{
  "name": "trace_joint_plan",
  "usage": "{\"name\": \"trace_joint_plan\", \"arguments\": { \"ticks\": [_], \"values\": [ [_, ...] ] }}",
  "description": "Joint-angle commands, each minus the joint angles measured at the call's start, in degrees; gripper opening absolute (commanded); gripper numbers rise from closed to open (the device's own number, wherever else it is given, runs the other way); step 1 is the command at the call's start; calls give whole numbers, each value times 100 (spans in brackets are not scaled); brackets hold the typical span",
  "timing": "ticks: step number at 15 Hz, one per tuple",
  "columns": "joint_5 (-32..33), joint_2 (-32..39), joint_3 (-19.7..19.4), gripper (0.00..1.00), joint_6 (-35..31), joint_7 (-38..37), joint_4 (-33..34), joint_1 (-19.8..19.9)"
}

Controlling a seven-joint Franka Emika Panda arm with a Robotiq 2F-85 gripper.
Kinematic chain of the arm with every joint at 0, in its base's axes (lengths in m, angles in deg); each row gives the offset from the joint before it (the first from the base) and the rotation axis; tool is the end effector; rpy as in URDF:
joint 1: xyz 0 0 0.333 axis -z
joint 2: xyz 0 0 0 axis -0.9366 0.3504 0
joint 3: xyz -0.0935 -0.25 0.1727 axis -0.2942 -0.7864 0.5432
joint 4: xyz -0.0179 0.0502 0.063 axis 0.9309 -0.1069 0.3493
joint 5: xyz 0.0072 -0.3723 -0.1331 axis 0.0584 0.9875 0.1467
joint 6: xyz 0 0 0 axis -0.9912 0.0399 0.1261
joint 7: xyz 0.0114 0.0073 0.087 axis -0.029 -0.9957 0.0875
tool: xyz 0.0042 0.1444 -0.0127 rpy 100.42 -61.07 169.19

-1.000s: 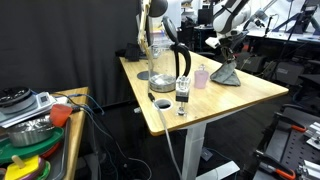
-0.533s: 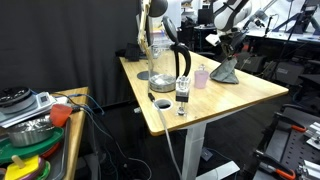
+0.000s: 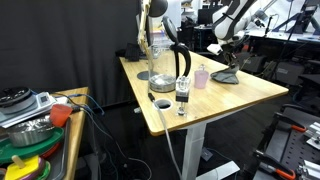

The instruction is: Unfold the towel

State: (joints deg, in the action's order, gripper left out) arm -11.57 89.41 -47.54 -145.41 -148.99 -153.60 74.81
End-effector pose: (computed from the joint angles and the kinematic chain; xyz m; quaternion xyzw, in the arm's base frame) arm 0.5379 -0.3030 0.1788 0.4351 -0.8740 0.0871 0.1982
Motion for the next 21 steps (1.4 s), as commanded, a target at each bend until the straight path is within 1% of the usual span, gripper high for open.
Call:
{"name": "trace_joint_plan", "arguments": {
  "ticks": [1,5,7,10,13,15,16,17,18,21],
  "values": [
    [7,-237,94,1,-23,330,-315,104],
    [-33,-424,116,1,32,681,-509,147],
    [-101,-536,148,1,167,939,-594,192],
    [-268,-664,179,1,659,1340,-705,304],
    [-345,-850,122,1,1268,1496,-957,360],
    [-449,-950,157,1,1696,1663,-1126,446],
    [-497,-964,161,1,1831,1680,-1178,466],
    [-629,-832,189,1,1944,1759,-1063,537],
    [-726,-788,201,1,1939,1759,-1049,568],
    [-1026,-629,244,1,1603,1696,-916,637]
  ]
}}
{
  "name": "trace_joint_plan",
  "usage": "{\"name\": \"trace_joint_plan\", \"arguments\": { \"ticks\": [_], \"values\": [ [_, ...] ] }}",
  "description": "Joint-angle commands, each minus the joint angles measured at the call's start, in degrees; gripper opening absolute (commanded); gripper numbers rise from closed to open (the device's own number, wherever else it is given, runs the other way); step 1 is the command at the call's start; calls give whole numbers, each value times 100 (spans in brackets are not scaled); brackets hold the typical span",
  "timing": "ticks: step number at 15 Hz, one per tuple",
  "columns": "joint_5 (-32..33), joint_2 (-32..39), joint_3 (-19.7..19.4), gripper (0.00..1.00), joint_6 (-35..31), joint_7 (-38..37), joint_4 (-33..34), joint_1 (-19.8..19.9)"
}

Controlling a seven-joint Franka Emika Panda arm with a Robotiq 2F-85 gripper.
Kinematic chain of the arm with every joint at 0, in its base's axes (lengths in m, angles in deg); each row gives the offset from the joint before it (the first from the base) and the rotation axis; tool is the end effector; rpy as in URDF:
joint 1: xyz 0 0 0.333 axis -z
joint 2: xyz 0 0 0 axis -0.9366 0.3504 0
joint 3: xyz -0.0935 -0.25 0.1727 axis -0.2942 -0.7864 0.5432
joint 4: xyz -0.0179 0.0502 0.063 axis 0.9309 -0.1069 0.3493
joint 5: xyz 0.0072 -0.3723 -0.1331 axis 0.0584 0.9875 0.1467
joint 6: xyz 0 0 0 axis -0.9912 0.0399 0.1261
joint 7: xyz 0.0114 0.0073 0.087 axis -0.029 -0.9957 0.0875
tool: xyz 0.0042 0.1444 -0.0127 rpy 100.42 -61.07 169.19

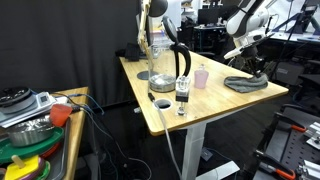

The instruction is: Unfold the towel

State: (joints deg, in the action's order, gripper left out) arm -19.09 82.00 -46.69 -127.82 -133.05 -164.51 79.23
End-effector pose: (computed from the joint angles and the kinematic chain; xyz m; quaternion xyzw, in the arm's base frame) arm 0.4175 -0.2888 0.1671 0.4512 -0.8447 -0.1351 0.2545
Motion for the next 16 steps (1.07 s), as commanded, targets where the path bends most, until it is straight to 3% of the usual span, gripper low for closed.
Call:
{"name": "trace_joint_plan", "arguments": {
  "ticks": [1,7,8,11,16],
  "values": [
    [-360,154,176,1,-240,103,237,213],
    [-823,388,184,16,-506,-17,686,279],
    [-881,431,180,37,-469,-51,748,294],
    [-1153,501,187,47,-479,-132,861,396],
    [-1534,282,90,83,-1292,-221,668,534]
  ]
}}
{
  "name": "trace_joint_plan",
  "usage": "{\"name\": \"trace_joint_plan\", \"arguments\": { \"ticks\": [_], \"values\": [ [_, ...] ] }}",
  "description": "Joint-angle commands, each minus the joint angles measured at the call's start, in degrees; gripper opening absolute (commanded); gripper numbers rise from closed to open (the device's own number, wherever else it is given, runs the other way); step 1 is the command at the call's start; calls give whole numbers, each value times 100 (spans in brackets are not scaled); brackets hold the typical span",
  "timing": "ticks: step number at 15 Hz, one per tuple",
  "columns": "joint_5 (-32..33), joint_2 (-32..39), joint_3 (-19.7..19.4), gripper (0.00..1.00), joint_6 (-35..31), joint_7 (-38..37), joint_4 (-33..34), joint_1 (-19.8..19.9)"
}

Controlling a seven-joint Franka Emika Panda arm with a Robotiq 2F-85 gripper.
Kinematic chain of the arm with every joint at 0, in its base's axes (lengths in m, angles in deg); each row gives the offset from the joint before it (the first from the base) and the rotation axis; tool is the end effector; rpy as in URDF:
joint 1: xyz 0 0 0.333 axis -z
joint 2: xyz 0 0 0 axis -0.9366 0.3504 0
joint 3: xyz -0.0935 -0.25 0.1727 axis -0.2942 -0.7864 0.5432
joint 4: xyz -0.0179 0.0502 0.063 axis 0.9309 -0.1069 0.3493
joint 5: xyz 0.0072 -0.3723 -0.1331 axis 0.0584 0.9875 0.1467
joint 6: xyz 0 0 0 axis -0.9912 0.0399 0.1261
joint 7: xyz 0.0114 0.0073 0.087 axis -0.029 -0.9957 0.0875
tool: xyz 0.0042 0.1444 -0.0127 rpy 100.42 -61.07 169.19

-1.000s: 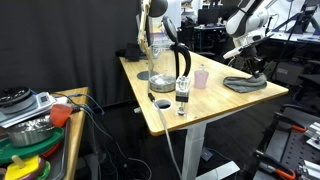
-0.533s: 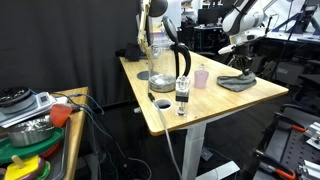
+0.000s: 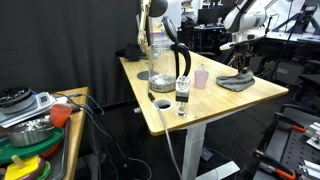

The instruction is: Unfold the towel

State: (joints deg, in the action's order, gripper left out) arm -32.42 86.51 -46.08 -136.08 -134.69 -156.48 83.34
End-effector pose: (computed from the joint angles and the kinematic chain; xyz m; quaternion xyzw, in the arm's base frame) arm 0.4707 -0.3313 0.1717 0.3685 -0.9160 -0.0899 0.1305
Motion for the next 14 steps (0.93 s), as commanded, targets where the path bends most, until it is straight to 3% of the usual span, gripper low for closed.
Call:
{"name": "trace_joint_plan", "arguments": {
  "ticks": [1,3,9,14],
  "values": [
    [-237,-193,11,90,-611,-64,-152,145],
    [-270,-211,-10,100,-740,-81,-153,182],
    [-182,-267,-39,100,-743,-158,-272,142],
    [-20,-784,-102,100,-762,-143,-631,41]
  ]
}}
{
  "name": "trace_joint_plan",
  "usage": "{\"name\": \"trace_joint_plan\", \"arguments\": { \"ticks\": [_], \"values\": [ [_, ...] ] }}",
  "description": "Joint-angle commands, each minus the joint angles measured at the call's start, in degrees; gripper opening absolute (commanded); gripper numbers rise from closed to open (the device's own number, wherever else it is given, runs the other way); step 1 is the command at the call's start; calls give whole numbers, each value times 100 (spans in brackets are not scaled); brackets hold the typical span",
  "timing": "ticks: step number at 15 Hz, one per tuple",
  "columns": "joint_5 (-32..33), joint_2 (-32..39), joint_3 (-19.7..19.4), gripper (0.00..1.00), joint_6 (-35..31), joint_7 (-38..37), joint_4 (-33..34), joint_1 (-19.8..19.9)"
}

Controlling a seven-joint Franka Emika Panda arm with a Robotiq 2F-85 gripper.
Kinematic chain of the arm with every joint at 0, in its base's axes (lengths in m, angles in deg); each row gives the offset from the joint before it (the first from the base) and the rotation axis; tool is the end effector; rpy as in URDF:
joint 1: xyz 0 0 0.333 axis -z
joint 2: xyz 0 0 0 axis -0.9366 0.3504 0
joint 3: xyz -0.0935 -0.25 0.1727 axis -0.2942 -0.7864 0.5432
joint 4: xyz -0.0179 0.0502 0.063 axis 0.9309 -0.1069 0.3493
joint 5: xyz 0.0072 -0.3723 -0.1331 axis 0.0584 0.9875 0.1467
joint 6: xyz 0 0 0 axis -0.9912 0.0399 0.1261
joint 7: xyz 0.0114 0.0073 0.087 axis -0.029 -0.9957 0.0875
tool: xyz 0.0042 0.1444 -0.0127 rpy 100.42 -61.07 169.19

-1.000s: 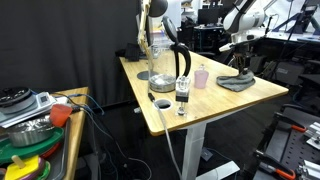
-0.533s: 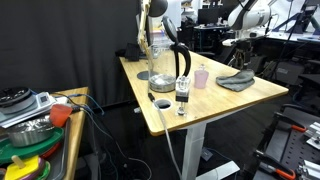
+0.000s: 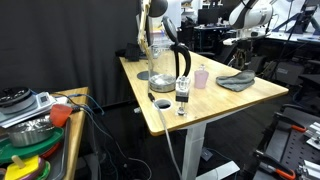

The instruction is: Unfold the towel

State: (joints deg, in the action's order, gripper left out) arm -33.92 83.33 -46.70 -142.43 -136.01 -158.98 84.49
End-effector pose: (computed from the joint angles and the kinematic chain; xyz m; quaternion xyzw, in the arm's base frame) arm 0.4681 -0.3497 0.1926 0.3387 -0.9359 -0.0473 0.0849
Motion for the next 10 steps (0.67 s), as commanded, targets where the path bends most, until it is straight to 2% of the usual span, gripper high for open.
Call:
{"name": "trace_joint_plan", "arguments": {
  "ticks": [1,6,10],
  "values": [
    [177,-594,-40,100,-109,-6,-442,-81],
    [289,-968,57,100,107,59,-698,-67],
    [77,-752,174,100,-254,187,-823,-9]
  ]
}}
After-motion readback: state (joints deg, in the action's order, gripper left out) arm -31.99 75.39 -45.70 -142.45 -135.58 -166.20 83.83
